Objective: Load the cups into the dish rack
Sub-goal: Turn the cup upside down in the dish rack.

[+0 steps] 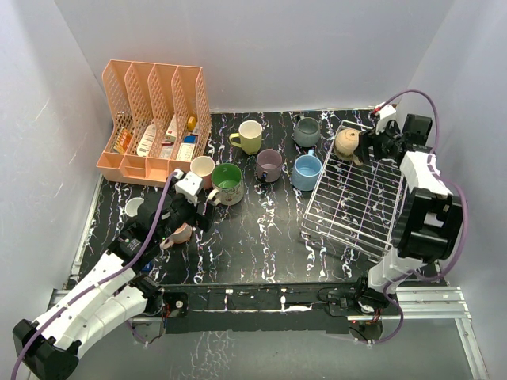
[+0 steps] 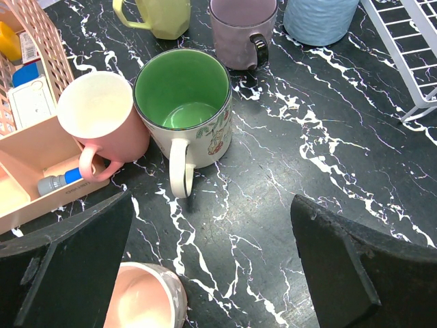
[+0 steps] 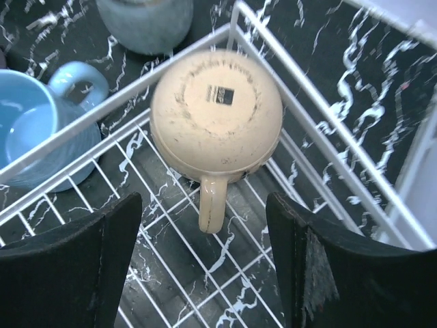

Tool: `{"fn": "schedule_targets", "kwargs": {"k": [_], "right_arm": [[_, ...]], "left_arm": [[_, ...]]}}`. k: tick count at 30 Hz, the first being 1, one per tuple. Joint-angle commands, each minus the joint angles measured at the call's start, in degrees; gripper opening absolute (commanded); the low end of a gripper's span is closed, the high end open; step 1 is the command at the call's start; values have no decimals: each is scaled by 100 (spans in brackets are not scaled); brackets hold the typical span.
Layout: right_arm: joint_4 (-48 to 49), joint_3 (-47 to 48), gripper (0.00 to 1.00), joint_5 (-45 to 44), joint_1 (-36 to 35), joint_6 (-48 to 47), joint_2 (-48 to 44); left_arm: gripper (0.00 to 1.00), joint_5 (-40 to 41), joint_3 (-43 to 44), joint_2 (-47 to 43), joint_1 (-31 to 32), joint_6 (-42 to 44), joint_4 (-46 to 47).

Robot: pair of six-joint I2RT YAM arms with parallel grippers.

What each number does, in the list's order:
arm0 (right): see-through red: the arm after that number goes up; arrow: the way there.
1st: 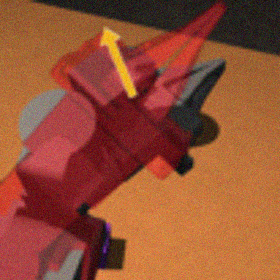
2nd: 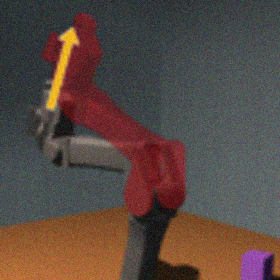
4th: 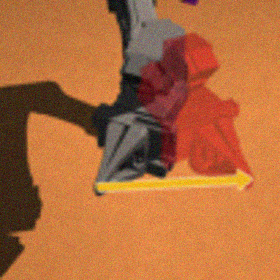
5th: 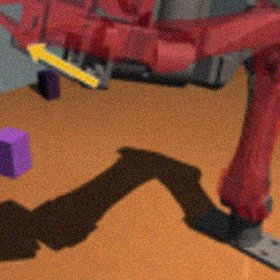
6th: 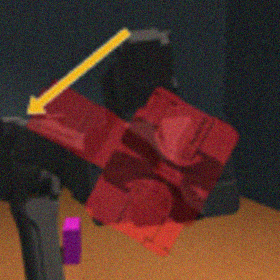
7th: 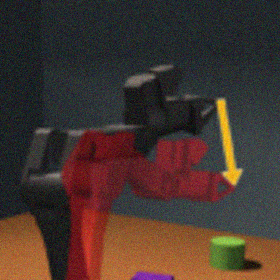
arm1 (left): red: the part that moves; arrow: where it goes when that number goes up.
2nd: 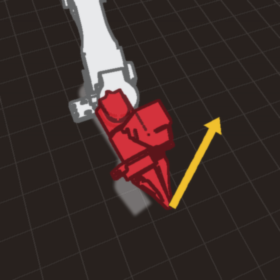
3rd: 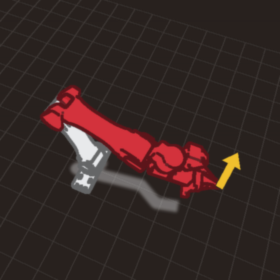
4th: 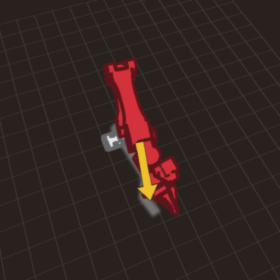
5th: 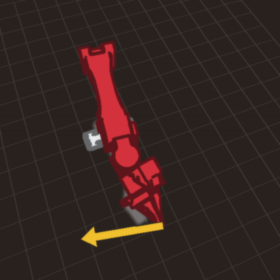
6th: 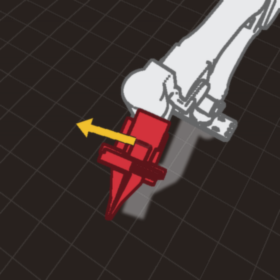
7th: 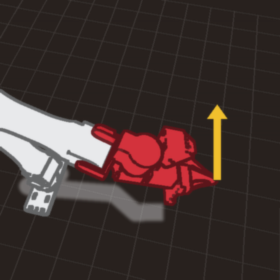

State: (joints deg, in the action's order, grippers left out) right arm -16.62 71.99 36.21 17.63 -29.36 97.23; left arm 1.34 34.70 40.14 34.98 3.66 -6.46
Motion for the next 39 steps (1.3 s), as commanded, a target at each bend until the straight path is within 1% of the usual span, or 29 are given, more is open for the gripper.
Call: {"fn": "schedule_targets", "kwargs": {"k": [1, 4, 5, 7, 9, 11, 12, 19, 25, 32, 39], "right_arm": [[-82, 54, 76, 215, -9, -247, -846], [-31, -95, 77, 255, -5, -172, -1064], [-61, -131, 70, 255, -5, -149, -1065], [-285, -75, 45, 343, -5, -268, -965], [-626, 87, 24, 473, -5, -457, -774], [-970, 270, 13, 517, -5, -672, -533], [-1103, 355, 12, 511, -5, -746, -419], [-1475, 781, 9, 278, -13, -821, 425], [-1172, 919, 9, -171, -14, -627, 774], [-622, 1088, 9, -603, -14, -333, 908], [-696, 1607, 9, -698, -52, -274, 1286]], "left_arm": [[97, 37, -21, -56, -21, 48, 53], [97, 8, -16, -59, -26, 39, 49], [97, 6, -9, -71, -24, 39, 40], [97, 6, -17, -76, -26, 42, 39], [97, -2, -16, -83, -27, 40, 34], [97, -23, -9, -77, -22, 44, 31], [97, -28, -10, -72, -20, 40, 33], [97, -32, -6, -50, -27, 50, 28], [97, -33, -18, -35, -26, 58, 34], [97, -29, -16, -15, -27, 60, 35], [97, -20, -22, 11, -26, 56, 36]]}}
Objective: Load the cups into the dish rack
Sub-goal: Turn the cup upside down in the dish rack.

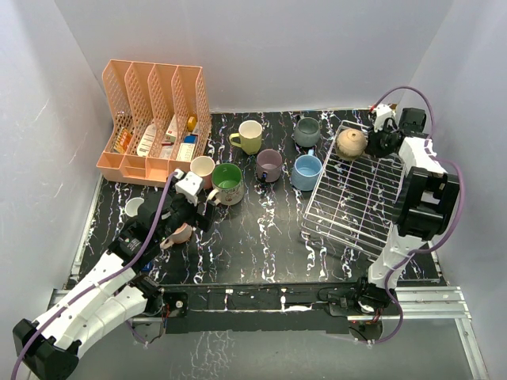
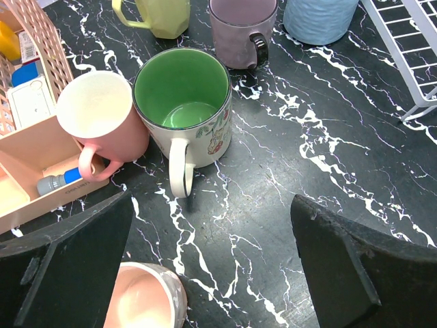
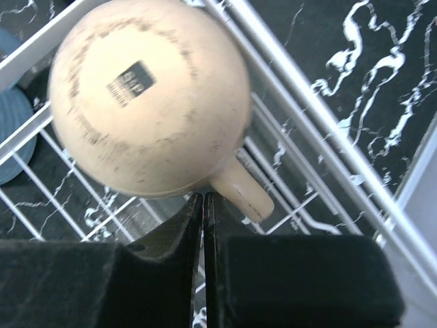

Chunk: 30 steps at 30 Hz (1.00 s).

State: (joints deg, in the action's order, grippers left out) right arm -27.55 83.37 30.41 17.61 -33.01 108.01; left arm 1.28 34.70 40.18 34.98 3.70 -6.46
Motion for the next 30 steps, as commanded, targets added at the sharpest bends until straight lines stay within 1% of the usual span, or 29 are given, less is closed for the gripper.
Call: {"fn": "schedule_targets", "kwargs": {"k": [1, 9, 14, 17, 21, 24, 28, 30], "right_arm": [[385, 522, 9, -132, -64, 82, 251], [398, 724, 11, -130, -192, 85, 432], [491, 786, 15, -254, -249, 145, 419], [464, 768, 18, -548, -226, 98, 281], [386, 468, 26, -598, -154, -99, -225], [388, 67, 30, -482, -143, -192, -829], [269, -252, 31, -13, -143, -112, -1491], [139, -323, 32, 401, -148, 53, -1783]], "left_arm": [[97, -20, -29, 7, -24, 51, 35], [97, -8, -27, 49, -25, 56, 40], [97, 1, -25, 60, -26, 55, 34], [97, 38, -31, 43, -24, 52, 27], [97, 11, -25, 48, -23, 34, 48], [97, -30, 12, 96, -25, -8, 48], [97, -34, 99, 114, -26, -247, 155], [97, -100, 168, 119, -24, -521, 190]]}}
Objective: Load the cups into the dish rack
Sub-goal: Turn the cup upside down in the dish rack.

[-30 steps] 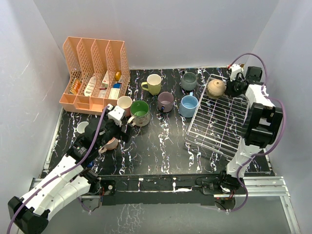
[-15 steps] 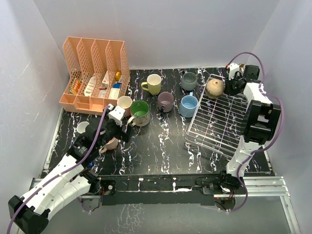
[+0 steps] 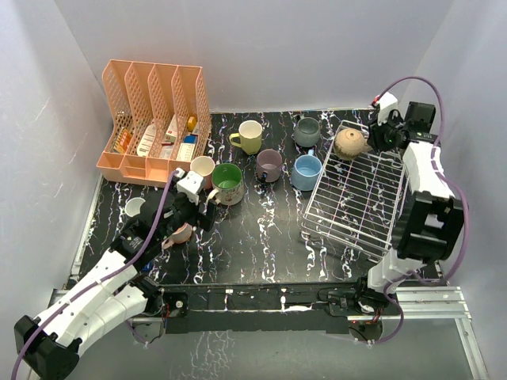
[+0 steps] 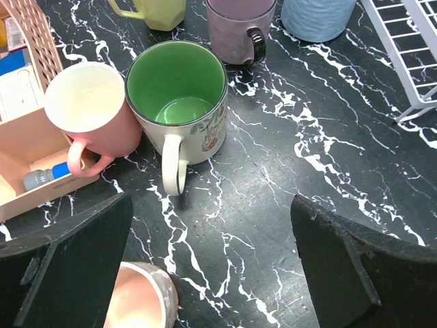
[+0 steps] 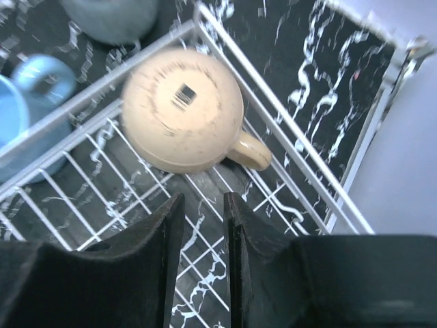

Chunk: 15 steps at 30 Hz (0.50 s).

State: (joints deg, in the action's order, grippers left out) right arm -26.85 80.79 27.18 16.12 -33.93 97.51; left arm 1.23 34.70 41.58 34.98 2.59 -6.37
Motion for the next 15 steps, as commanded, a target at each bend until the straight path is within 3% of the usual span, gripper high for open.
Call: {"fn": "schedule_targets", "kwargs": {"k": [1, 9, 15], "right_arm": [[16, -99, 33, 983, -3, 264, -894], [440, -578, 34, 3220, -444, 2177, -2053], [1980, -1681, 50, 4509, -623, 3410, -2987]], "left_arm": [[97, -144, 218, -12, -26, -582, 155], [97, -456, 410, -123, -27, -2571, 21], [94, -386, 819, 165, -27, -3104, -601]]}}
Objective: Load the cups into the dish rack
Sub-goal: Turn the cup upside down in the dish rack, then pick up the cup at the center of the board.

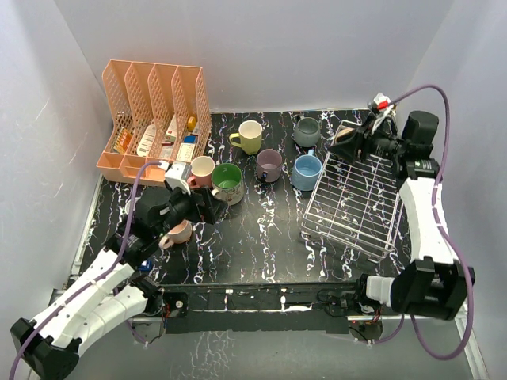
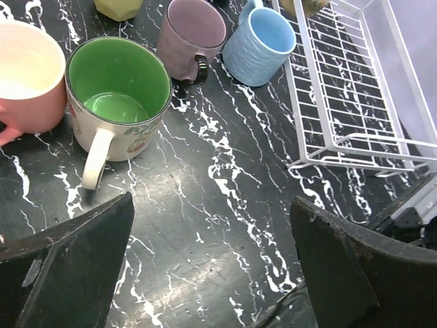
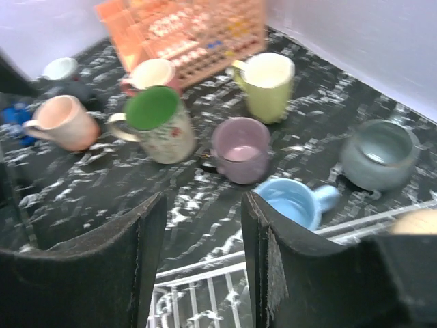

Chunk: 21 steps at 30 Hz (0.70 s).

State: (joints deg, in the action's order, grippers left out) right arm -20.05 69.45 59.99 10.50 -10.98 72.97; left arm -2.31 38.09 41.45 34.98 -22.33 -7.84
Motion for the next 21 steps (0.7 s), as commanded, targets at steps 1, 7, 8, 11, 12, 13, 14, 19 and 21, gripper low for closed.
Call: {"fn": "schedule_targets", "kwargs": {"k": [1, 7, 8, 11, 12, 13, 14, 19, 21], "right_arm": [[1484, -744, 51, 1393, -113, 1192, -618], [2512, -1685, 57, 1948, -174, 1466, -817], [2583, -1762, 57, 2025, -176, 1467, -806], [2790, -1963, 58, 2135, -166, 1457, -798], [2879, -2056, 58, 2150, -164, 1458, -810], [2956, -2144, 58, 2171, -163, 1445, -834], [3040, -2221, 58, 2191, -154, 1433, -861], [3299, -2584, 59, 2345, -102, 1374, -926], [3237, -2630, 59, 2399, -83, 1268, -961]], "left_arm": [[94, 29, 595, 328, -20, -587, -640], [81, 327, 1847, 1926, -27, 524, -2118], [77, 347, 2126, 2257, -27, 823, -2346], [69, 476, 2904, 3327, -33, 1665, -2995], [68, 526, 3204, 3595, -37, 1924, -3160], [67, 582, 3432, 3934, -56, 2213, -3271], [67, 667, 3625, 4197, -83, 2460, -3352], [77, 590, 4872, 5459, -330, 3781, -3893], [77, 472, 5531, 6029, -471, 3956, -4230]]}}
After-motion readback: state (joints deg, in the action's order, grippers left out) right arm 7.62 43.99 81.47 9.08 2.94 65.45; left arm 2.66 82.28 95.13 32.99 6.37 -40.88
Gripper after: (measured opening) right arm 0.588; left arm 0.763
